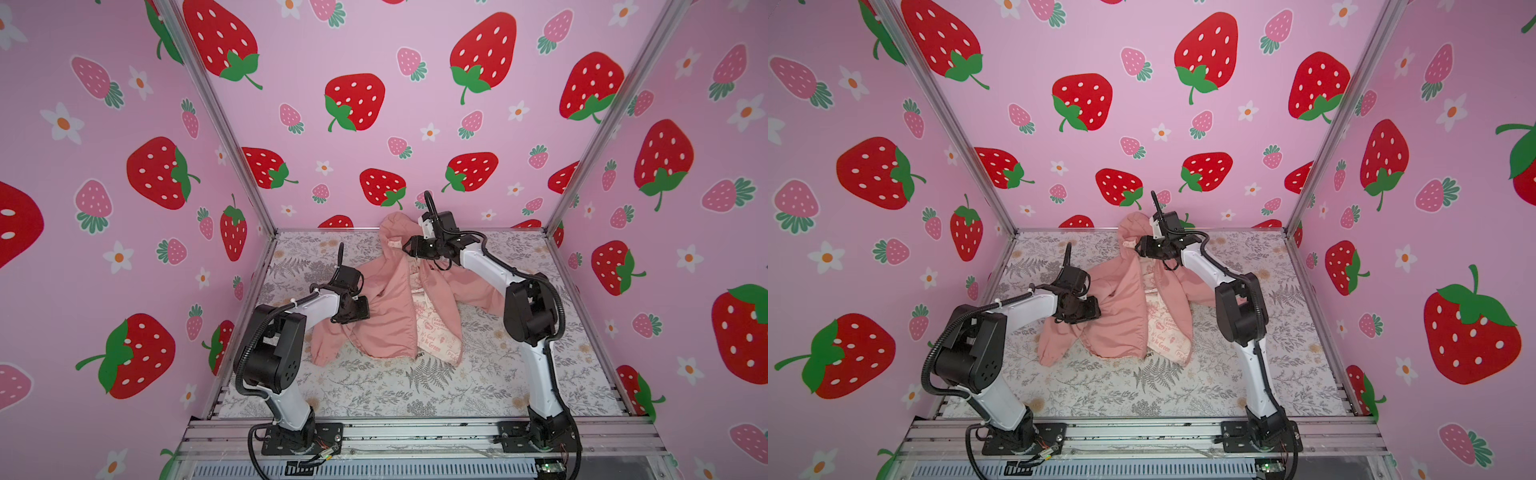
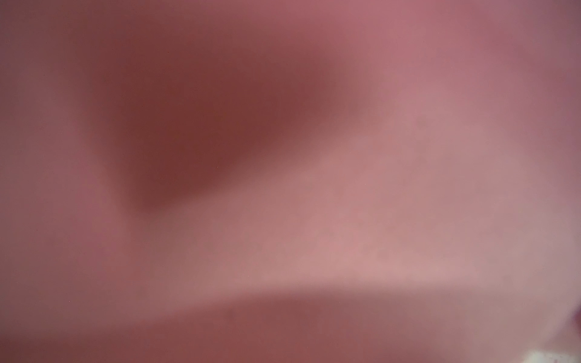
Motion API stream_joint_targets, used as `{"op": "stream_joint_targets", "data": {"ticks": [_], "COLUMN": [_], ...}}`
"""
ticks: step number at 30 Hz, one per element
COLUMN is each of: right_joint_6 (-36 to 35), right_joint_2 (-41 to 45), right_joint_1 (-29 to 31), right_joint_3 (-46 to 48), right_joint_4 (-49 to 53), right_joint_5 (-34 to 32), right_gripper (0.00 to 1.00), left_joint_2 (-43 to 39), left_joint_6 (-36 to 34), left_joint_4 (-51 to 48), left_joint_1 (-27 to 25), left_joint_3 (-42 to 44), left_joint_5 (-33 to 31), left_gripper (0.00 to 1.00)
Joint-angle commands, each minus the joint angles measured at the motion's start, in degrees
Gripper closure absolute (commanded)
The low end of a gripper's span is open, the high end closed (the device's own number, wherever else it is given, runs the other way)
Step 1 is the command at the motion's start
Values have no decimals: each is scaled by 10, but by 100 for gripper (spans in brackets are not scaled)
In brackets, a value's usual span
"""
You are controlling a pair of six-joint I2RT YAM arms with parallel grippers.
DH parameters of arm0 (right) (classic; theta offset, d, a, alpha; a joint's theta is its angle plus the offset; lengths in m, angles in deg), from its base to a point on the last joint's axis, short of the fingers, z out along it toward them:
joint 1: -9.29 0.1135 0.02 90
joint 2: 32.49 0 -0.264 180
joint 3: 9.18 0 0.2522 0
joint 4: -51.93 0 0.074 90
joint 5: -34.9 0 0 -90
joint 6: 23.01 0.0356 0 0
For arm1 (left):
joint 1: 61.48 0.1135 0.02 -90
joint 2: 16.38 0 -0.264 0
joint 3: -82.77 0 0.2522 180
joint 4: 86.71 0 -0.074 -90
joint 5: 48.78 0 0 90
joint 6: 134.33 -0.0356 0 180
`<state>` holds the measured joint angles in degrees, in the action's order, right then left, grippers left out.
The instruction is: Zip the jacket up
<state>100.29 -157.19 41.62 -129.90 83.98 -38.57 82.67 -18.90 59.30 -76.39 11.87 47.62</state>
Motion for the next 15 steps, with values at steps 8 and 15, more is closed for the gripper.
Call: {"op": "stream_joint_targets", "data": {"ticks": [8, 15], "right_joint_6": [-30, 24], "right_joint_2": [334, 445], "right_joint_1": [-3, 26], "right_joint_3": [394, 610], "right_joint_4": [-21, -86], "right_joint_5": [-143, -124], "right_gripper": [36, 39], "left_joint_2": [-55, -158], "left_joint_6": [9, 40], "left_joint_4": [-37, -56], "left_joint_1": [35, -37], "left_joint_3": [-13, -15], "left_joint_5": [-5, 19], "left_gripper": [43, 39]}}
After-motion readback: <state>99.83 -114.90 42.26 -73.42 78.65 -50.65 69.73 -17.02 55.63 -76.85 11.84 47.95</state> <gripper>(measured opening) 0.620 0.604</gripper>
